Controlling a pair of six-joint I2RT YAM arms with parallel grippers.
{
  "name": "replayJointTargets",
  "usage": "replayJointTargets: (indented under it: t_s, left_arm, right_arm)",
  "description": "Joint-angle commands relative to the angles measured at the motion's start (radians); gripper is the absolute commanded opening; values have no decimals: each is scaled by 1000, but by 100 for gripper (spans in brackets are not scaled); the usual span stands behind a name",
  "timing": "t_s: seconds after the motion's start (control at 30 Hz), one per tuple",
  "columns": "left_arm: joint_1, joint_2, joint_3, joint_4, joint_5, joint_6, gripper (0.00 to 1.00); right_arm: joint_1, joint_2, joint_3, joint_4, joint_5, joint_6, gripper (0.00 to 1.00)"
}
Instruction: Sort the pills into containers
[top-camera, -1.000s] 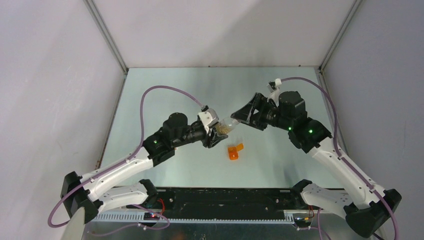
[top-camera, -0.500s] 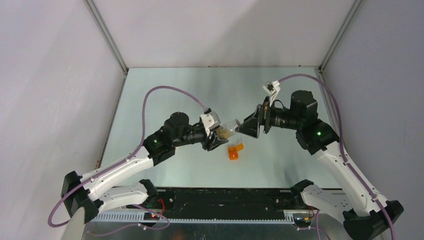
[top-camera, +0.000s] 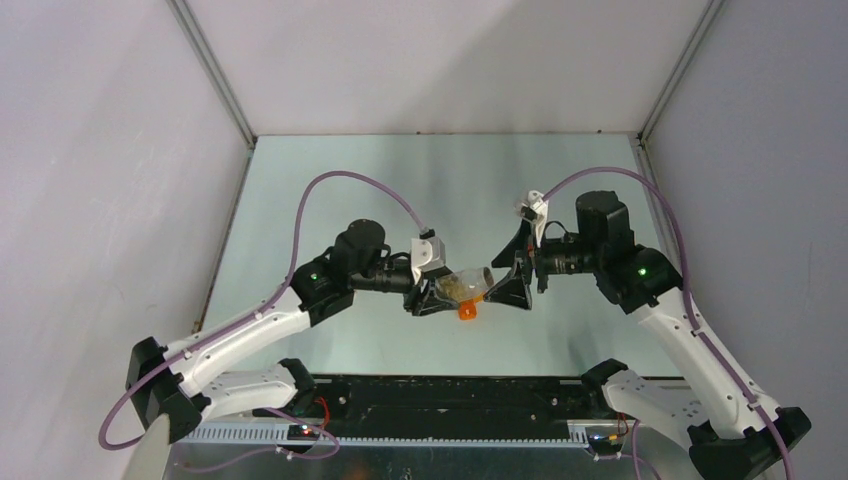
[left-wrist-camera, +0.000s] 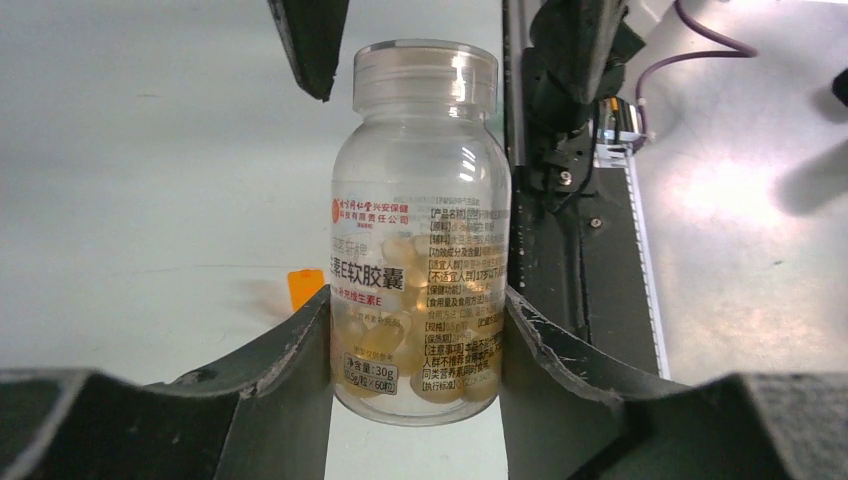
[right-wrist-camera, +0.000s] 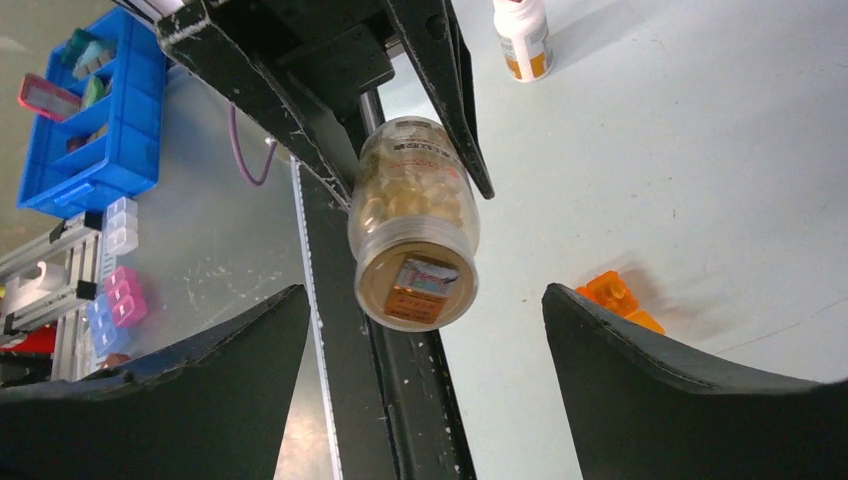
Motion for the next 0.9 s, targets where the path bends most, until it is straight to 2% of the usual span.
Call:
replayJointTargets:
  t_s: [0.0, 0.27, 0.43, 0.6, 0.7, 0.8, 0.83, 0.87]
  left_arm:
    - [-1, -5, 44, 20, 97, 26, 0]
    - [-1, -5, 40, 26, 129, 27, 0]
    - [0, -10, 38, 27, 122, 26, 0]
    - [-1, -23, 26, 49, 39, 11, 0]
    - [-1, -34, 7, 76, -13, 5, 0]
    - [0, -50, -10, 100, -110, -3, 0]
    - [-1, -52, -14, 104, -126, -4, 0]
    - [-1, -55, -16, 106, -157, -6, 0]
  right_arm:
    - [16, -3, 36, -29, -29, -72, 89]
    - [53, 3, 24, 55, 8, -20, 78]
    - [60, -1, 11, 125, 50, 66, 59]
    - [68, -4, 1, 239, 120, 257, 49]
    - [80, 3, -5, 290, 208, 395, 37]
    - [93, 9, -5, 302, 371, 571, 2]
    - [99, 6, -5, 296, 419, 614, 0]
    - [111, -3, -6, 291, 530, 702, 0]
